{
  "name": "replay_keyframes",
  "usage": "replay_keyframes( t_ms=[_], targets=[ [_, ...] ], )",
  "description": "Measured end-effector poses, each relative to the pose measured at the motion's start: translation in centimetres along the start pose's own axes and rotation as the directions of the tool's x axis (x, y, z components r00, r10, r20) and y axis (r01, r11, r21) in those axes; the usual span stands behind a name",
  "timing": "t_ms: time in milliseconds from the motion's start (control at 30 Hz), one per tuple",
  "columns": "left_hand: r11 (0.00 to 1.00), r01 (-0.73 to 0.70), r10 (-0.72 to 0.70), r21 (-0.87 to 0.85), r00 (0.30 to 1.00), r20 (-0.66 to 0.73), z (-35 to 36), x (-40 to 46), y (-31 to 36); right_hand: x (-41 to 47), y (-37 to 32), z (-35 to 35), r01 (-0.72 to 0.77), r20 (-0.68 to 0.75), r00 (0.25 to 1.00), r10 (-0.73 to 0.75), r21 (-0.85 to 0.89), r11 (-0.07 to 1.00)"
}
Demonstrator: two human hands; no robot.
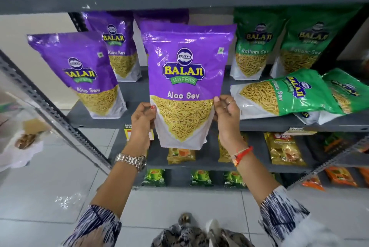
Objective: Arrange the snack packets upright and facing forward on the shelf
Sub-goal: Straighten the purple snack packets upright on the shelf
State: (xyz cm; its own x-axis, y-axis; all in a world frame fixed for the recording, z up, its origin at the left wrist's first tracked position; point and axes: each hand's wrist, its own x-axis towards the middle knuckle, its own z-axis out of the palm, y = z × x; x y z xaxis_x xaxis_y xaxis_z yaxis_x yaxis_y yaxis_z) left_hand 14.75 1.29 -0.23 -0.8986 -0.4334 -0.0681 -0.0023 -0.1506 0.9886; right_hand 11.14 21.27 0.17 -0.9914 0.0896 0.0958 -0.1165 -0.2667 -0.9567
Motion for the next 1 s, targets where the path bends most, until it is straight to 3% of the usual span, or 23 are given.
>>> replay_keyframes(
  t_ms=[167, 333, 467, 667, 733, 800, 867, 1000],
  targets=[
    [0.999, -0.009, 0.014, 0.036, 0.992, -0.125, -1.0, 4.2, -0.5, 3.6, 1.6, 3.9, -0.103, 0.071, 0.992, 0.106, -0.035, 0.994],
    [0.997, 0.004, -0.018, -0.072, 0.980, -0.198, -2.0, 8.7, -1.0, 6.5, 2.7, 7.7, -0.141, 0.096, 0.985, 0.142, -0.014, 0.990],
    [0.987, 0.066, -0.097, -0.149, 0.973, -0.208, -3.0, 12.4, -1.6, 8.4, 3.4, 10.2, -0.133, 0.103, 0.985, 0.139, -0.070, 0.989],
    [0.984, 0.058, -0.095, -0.168, 0.971, -0.219, -3.5, 14.4, -3.4, 9.0, 5.6, 10.9, -0.161, 0.085, 0.983, 0.165, -0.051, 0.986],
    [0.981, -0.028, -0.038, -0.193, 0.943, -0.331, -2.7, 13.9, -3.7, 8.9, 5.8, 10.6, -0.146, 0.098, 0.984, 0.151, -0.055, 0.988],
    [0.968, -0.179, 0.059, -0.176, 0.845, -0.532, -1.5, 12.3, -4.0, 8.3, 5.8, 9.9, -0.102, 0.093, 0.990, 0.107, -0.061, 0.993],
    [0.962, -0.266, 0.170, -0.055, 0.748, -0.642, 0.1, 10.7, -4.9, 7.4, 5.7, 8.5, -0.047, 0.020, 0.999, 0.049, -0.065, 0.997],
    [0.950, -0.305, 0.245, -0.059, 0.853, -0.460, 6.2, 6.4, -5.8, 5.7, 4.4, 3.5, 0.070, -0.323, 0.943, -0.073, -0.022, 0.997]
  ],
)
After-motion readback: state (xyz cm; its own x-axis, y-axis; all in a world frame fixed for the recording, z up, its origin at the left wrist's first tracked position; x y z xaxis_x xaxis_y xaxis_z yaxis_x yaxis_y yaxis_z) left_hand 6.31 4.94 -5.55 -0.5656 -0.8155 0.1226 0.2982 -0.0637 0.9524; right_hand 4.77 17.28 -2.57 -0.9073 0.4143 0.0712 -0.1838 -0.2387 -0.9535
